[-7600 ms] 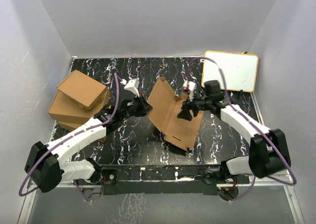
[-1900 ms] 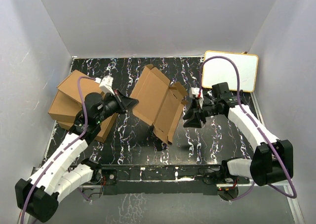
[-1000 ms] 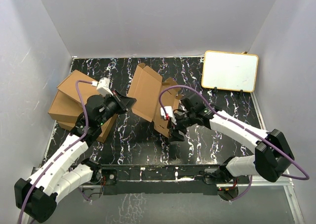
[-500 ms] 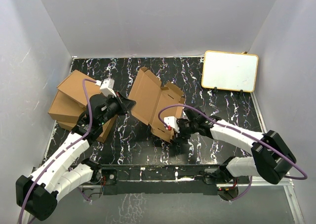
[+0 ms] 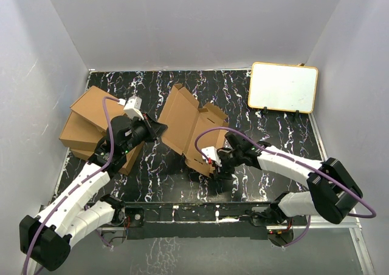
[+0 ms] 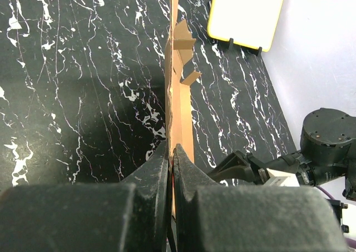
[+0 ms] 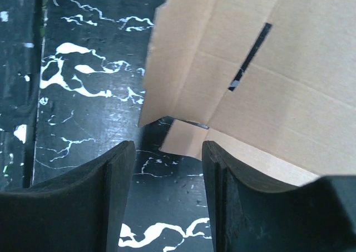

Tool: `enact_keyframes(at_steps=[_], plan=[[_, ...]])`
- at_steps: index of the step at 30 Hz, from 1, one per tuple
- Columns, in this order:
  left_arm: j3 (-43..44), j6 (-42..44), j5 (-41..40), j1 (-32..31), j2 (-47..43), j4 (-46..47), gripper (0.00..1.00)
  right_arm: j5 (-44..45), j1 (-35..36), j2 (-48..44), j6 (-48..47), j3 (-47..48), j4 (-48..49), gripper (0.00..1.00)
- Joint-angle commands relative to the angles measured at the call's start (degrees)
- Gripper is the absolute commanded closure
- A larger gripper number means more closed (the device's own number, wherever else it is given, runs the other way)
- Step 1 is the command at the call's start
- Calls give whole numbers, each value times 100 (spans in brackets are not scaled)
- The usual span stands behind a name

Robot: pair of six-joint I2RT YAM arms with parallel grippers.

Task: Fold the paper box

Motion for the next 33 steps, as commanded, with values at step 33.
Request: enact_keyframes(at_steps=[33], plan=[[144, 270, 133, -23, 26, -196, 100, 931, -296, 791, 1356, 413, 746, 65]])
